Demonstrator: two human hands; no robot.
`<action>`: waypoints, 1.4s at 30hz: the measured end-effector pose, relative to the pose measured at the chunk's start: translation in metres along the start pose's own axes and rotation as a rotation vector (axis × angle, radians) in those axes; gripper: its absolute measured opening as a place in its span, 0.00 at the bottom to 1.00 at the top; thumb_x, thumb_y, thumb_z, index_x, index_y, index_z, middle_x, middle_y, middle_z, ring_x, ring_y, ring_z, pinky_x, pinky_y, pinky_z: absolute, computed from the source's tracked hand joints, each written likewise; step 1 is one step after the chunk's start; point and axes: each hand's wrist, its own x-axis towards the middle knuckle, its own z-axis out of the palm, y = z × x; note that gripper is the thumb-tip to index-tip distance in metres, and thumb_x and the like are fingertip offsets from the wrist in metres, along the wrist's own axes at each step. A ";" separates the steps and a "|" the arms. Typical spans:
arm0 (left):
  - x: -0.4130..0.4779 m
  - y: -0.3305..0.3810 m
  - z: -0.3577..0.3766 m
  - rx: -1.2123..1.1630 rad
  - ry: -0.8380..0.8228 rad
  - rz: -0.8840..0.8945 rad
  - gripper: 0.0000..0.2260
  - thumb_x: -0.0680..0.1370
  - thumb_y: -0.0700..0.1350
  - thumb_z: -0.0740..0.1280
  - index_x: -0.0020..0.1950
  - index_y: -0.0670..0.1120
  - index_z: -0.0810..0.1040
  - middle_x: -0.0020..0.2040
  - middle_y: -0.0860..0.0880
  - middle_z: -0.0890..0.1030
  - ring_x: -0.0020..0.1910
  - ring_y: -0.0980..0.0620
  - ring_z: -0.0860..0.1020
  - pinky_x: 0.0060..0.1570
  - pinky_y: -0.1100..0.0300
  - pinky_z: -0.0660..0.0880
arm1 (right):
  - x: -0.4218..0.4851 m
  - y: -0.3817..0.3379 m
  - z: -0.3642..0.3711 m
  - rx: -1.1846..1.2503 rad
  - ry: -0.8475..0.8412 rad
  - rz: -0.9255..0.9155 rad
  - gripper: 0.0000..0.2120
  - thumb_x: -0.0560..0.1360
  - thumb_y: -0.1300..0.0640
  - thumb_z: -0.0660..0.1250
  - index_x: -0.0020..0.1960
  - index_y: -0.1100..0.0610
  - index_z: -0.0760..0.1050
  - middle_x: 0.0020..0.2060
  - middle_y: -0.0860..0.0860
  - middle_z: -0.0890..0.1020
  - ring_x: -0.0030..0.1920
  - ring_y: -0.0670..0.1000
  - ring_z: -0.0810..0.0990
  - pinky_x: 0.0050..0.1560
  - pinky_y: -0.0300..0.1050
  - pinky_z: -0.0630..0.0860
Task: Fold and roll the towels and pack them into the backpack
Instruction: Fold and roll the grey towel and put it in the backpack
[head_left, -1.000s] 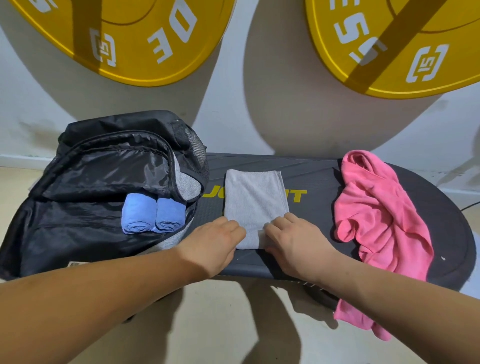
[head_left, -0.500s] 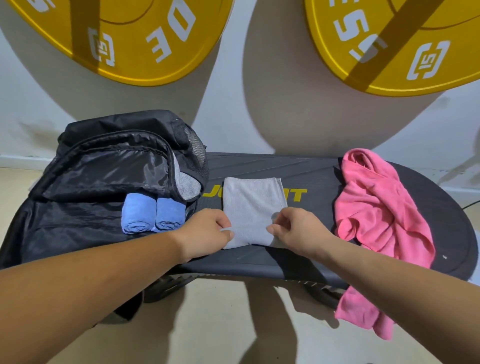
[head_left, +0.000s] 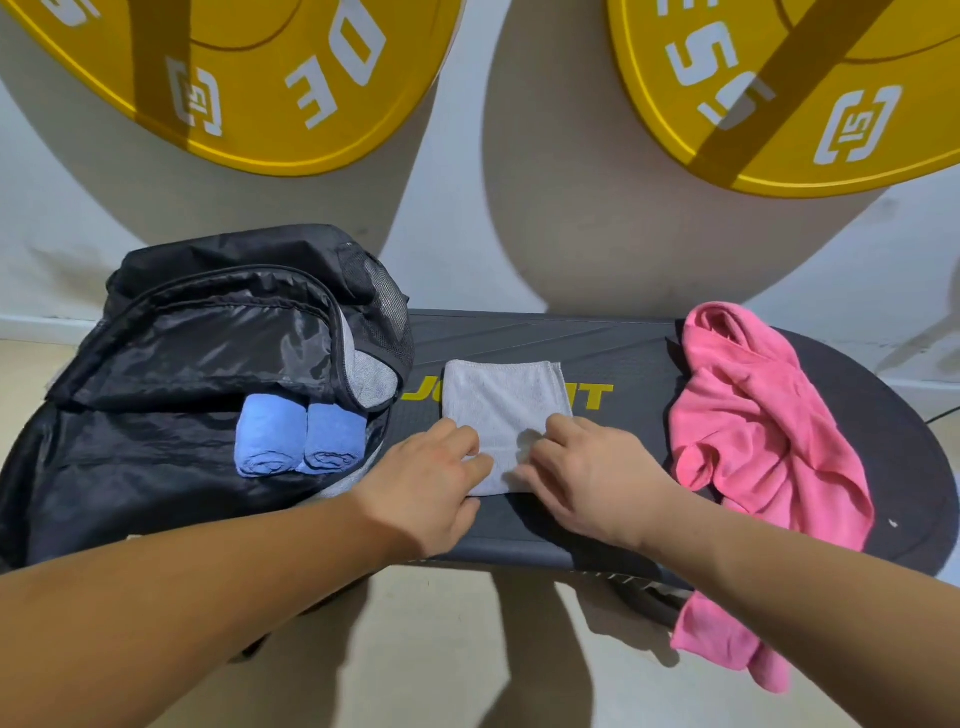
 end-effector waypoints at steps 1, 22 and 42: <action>-0.001 -0.002 -0.001 -0.003 -0.022 -0.010 0.14 0.74 0.51 0.66 0.57 0.48 0.78 0.55 0.48 0.76 0.53 0.44 0.74 0.46 0.49 0.77 | -0.003 0.004 -0.001 0.011 -0.002 -0.032 0.16 0.75 0.42 0.68 0.43 0.55 0.76 0.39 0.52 0.74 0.35 0.56 0.75 0.29 0.48 0.70; 0.007 -0.017 -0.019 -0.288 0.039 -0.251 0.02 0.78 0.44 0.66 0.50 0.49 0.78 0.50 0.53 0.75 0.46 0.54 0.75 0.49 0.53 0.75 | 0.032 0.013 -0.015 0.581 -0.473 0.788 0.15 0.77 0.42 0.69 0.39 0.50 0.74 0.36 0.44 0.77 0.42 0.51 0.78 0.42 0.41 0.70; 0.011 -0.010 -0.028 -0.826 -0.138 -0.639 0.03 0.75 0.45 0.69 0.48 0.52 0.81 0.48 0.53 0.82 0.45 0.54 0.80 0.46 0.60 0.77 | 0.026 0.009 -0.023 0.728 -0.467 0.617 0.15 0.71 0.48 0.77 0.54 0.51 0.77 0.46 0.46 0.81 0.45 0.49 0.79 0.46 0.40 0.76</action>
